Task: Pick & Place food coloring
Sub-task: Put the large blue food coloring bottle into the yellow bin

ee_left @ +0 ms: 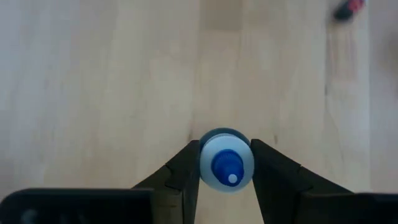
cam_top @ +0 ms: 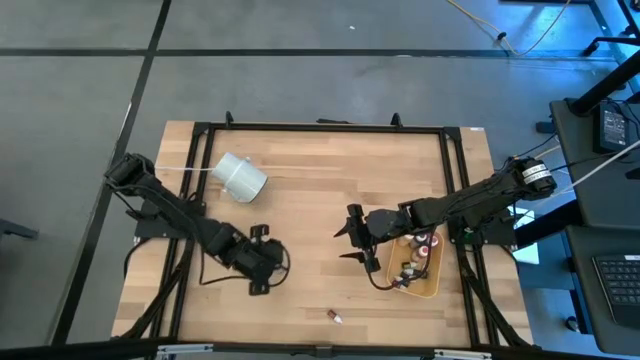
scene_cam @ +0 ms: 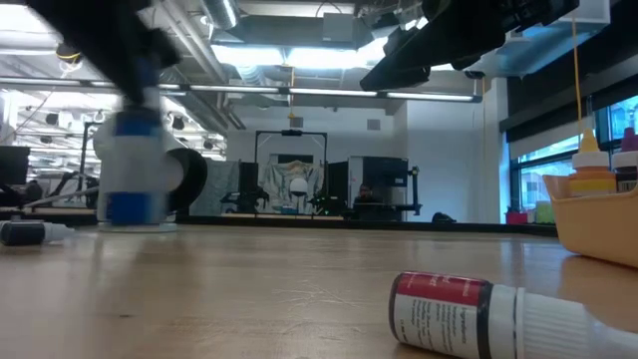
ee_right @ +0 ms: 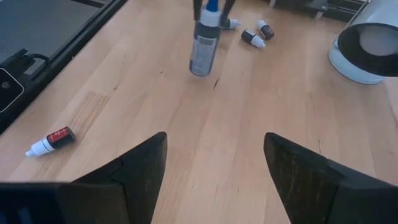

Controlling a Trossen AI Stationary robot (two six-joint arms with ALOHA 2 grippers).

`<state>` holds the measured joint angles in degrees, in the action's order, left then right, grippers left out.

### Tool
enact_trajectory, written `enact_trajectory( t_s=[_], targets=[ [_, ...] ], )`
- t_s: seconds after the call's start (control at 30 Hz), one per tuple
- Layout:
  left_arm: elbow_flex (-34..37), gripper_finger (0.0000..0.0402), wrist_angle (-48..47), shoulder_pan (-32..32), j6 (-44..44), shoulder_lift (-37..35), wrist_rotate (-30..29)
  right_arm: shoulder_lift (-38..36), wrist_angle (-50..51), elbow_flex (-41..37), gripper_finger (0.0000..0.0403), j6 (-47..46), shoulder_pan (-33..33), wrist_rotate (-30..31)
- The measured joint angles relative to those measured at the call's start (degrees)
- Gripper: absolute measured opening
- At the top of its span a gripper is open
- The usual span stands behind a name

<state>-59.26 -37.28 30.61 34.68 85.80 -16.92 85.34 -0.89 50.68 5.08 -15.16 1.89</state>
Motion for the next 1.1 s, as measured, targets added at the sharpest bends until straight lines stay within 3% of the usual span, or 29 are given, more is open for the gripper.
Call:
enact_trajectory(
  t_s=[0.17, 0.4, 0.53, 0.67, 0.9, 1.1],
  targets=[
    [-1.3, 0.0114, 6.8, -6.9, -12.0, 0.0, 0.5, -4.2, 7.8, 1.6, 0.0269, -0.4, -0.1, 0.0],
    [-1.5, 0.0114, 21.6, -19.0, -28.6, 0.0, 9.0, -11.5, 17.0, 2.5, 0.0269, -1.9, -0.1, 0.1],
    [-4.2, 0.0114, 20.9, -25.3, -31.1, 2.2, 9.8, -12.6, 19.9, 2.5, 0.0269, -3.6, -0.1, 1.1],
    [-9.6, 0.0114, 20.0, -29.6, -35.8, 7.7, 14.3, -12.7, 21.6, 2.5, 0.0269, -3.6, -0.1, 2.8],
    [-20.2, 0.0115, 11.1, -33.4, -38.4, 18.1, 15.3, -12.7, 24.6, 2.5, 0.0269, -5.1, -0.1, 5.2],
    [-22.1, 0.0132, 10.5, -34.7, -38.5, 22.9, 15.5, -12.7, 25.9, 2.5, 0.0269, -6.7, -0.1, 5.2]
  ],
)
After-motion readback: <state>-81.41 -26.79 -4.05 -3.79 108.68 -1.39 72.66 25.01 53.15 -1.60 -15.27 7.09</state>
